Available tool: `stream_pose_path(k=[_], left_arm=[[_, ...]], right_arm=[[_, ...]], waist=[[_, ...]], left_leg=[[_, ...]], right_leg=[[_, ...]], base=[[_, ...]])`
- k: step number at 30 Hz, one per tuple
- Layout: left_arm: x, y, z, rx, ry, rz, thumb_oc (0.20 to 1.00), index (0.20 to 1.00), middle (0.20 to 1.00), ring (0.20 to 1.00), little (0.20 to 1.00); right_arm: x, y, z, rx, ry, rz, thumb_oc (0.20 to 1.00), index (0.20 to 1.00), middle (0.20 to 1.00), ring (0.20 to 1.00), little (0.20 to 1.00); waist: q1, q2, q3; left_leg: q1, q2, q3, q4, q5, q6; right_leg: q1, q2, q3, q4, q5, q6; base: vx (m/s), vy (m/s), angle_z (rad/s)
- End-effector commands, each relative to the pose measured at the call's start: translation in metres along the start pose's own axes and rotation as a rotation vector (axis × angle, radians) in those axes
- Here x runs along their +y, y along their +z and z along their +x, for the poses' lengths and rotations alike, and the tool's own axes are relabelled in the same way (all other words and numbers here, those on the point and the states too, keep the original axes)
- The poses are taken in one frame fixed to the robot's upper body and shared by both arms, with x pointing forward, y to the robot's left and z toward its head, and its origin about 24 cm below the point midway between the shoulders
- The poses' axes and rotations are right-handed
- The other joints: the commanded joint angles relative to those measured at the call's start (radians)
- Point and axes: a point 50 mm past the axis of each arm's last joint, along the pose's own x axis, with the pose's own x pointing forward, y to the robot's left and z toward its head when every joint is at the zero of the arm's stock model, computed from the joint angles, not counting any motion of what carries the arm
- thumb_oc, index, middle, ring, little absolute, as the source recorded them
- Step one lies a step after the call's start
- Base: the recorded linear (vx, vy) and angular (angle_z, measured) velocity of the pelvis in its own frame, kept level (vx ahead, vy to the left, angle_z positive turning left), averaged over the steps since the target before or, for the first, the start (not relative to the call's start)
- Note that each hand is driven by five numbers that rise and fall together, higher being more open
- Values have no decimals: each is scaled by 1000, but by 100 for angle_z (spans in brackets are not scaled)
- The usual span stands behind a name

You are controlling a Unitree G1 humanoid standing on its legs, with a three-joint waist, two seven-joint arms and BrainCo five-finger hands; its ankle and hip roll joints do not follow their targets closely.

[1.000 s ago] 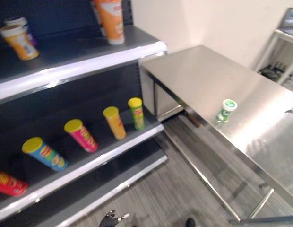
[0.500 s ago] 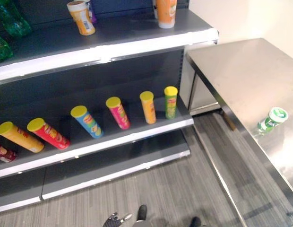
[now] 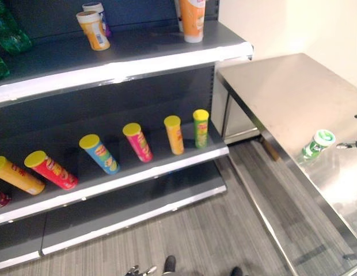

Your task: Put the goods on the table back onto the shelves and tidy them up.

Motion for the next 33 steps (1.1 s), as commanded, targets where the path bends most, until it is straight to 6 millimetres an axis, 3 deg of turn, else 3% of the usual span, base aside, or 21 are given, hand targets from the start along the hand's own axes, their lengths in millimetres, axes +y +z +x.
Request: stream_pose_path(k=[1,5,18,33], left_arm=[[20,8,2,-18,90,-48,1000,1000,1000,1000,1000],[20,-2,0,16,99,-55,1000,1000,1000,1000,1000],[19,17,3,-66,99,-84,1000,1000,1000,1000,1000],[21,5,1,-17,124,-93,1000,1000,1000,1000,1000]], right_arm=[[-5,50,14,-175,-95,30,1000,1000,1000,1000,1000],[-3,52,14,-181,-92,11,1000,1000,1000,1000,1000],[-14,53,14,-188,-129,-16,1000,1000,1000,1000,1000],[-28,42,-1,-203,-189,-64,1000,1000,1000,1000,1000]], waist=[[102,-97,45],[108,-97,43],[117,-95,41],[96,-103,40]], left_leg=[[28,25,170,28,-20,-7],[28,25,167,25,-20,-8],[20,14,148,20,-20,-6],[19,9,150,15,-26,-5]], right_leg=[[42,-86,125,38,-107,60],[49,-86,118,32,-107,62],[53,-97,99,35,-107,68],[54,-107,94,35,-104,74]], base=[[25,-3,-18],[23,1,-4],[18,8,5],[5,5,2]])
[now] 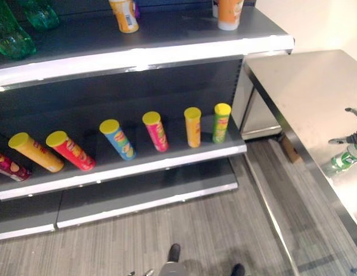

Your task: Put the goods on the table back onto the shelves and tidy them up.

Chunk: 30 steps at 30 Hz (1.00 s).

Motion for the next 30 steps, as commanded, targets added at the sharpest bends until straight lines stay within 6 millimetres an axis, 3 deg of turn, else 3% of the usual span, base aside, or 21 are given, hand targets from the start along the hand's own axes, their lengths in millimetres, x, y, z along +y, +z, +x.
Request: stream_pose_path(k=[1,6,16,30], left_arm=[[19,22,6,-56,64,12,1000,1000,1000,1000,1000],[19,21,6,-52,64,9,1000,1000,1000,1000,1000],[19,24,6,-60,55,3,1000,1000,1000,1000,1000],[21,25,6,-62,52,16,1000,1000,1000,1000,1000]], right_arm=[[-27,16,1,-92,-103,-26,1000,1000,1000,1000,1000],[-30,13,-5,-99,-102,-18,1000,1000,1000,1000,1000],[-18,-3,-17,-62,15,12,1000,1000,1000,1000,1000],[-2,-7,-12,-18,53,47,1000,1000,1000,1000,1000]], waist=[[-1,-77,-19],[-8,-80,-18],[-22,-92,-15],[-14,-97,-9]], left_leg=[[24,56,131,20,-25,-21],[27,58,135,21,-27,-22],[33,61,147,21,-31,-22],[37,60,154,21,-31,-19]], right_leg=[[38,-58,111,35,-103,43],[38,-61,115,34,-101,45],[33,-64,122,38,-99,47],[34,-64,125,35,-95,48]], base=[[0,0,0],[0,0,0],[0,0,0],[-2,0,-1]])
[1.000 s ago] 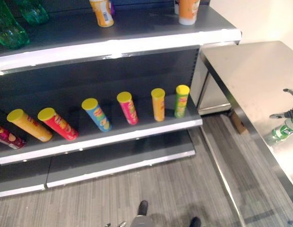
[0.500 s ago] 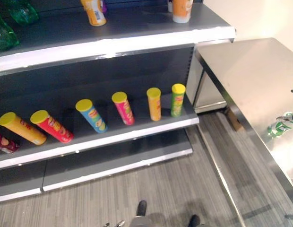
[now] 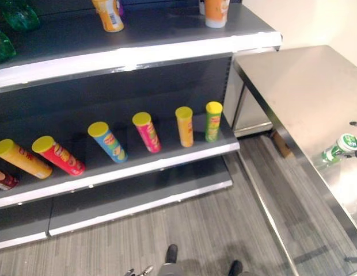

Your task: Put the goods on the table back onto the shelves and tidy them up.

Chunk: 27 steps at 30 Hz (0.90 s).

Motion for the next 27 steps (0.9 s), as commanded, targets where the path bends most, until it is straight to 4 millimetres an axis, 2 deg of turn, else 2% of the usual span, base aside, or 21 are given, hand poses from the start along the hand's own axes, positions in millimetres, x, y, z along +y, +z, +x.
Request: stream_pose_path(k=[1,17,27], left_arm=[[19,19,5,-50,43,38,1000,1000,1000,1000,1000],[21,15,4,-37,40,44,1000,1000,1000,1000,1000],[21,14,4,-34,37,49,1000,1000,1000,1000,1000]], right_arm=[[-10,20,14,-60,-66,42,1000,1000,1000,1000,1000],[9,2,18,59,-9,68,1000,1000,1000,1000,1000],[15,1,22,86,-1,80,1000,1000,1000,1000,1000]], waist=[[27,-86,-18],[45,-79,-16],[53,-77,-15]], left_leg=[[30,61,146,21,-30,-21],[25,53,131,18,-26,-21],[25,53,128,18,-25,-21]], right_leg=[[32,-61,119,34,-96,47],[40,-66,103,34,-95,47],[43,-65,99,34,-95,46]], base=[[0,0,0],[0,0,0],[0,0,0]])
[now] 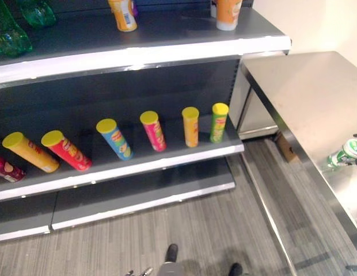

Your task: Put the goods on the table back onto the shelves and tidy them up.

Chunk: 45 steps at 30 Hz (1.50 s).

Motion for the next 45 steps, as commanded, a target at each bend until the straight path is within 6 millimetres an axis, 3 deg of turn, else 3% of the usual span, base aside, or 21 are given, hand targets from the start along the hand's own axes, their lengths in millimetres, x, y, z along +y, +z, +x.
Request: stream_pose_path(k=[1,17,44,45], left_arm=[[20,17,4,-42,35,46,1000,1000,1000,1000,1000],[19,17,4,-47,41,41,1000,1000,1000,1000,1000],[16,19,4,-64,23,37,1000,1000,1000,1000,1000],[16,20,4,-66,25,37,1000,1000,1000,1000,1000]], right_arm=[[-8,26,14,-61,-49,53,1000,1000,1000,1000,1000],[-19,40,18,-100,-128,56,1000,1000,1000,1000,1000],[-5,28,20,-28,-80,59,1000,1000,1000,1000,1000],[-5,27,20,-28,-78,61,840,840,840,840,840]], waist=[[26,-69,-15],[34,-66,-14],[38,-61,-10],[38,-61,-10]], left_leg=[[20,57,137,14,-29,-25],[20,56,135,12,-30,-25],[15,56,131,13,-27,-24],[16,55,131,13,-27,-24]], right_leg=[[29,-64,110,33,-98,46],[33,-65,106,32,-97,46],[32,-65,99,35,-100,45],[33,-65,99,35,-100,45]], base=[[0,0,0],[0,0,0],[0,0,0],[0,0,0]])
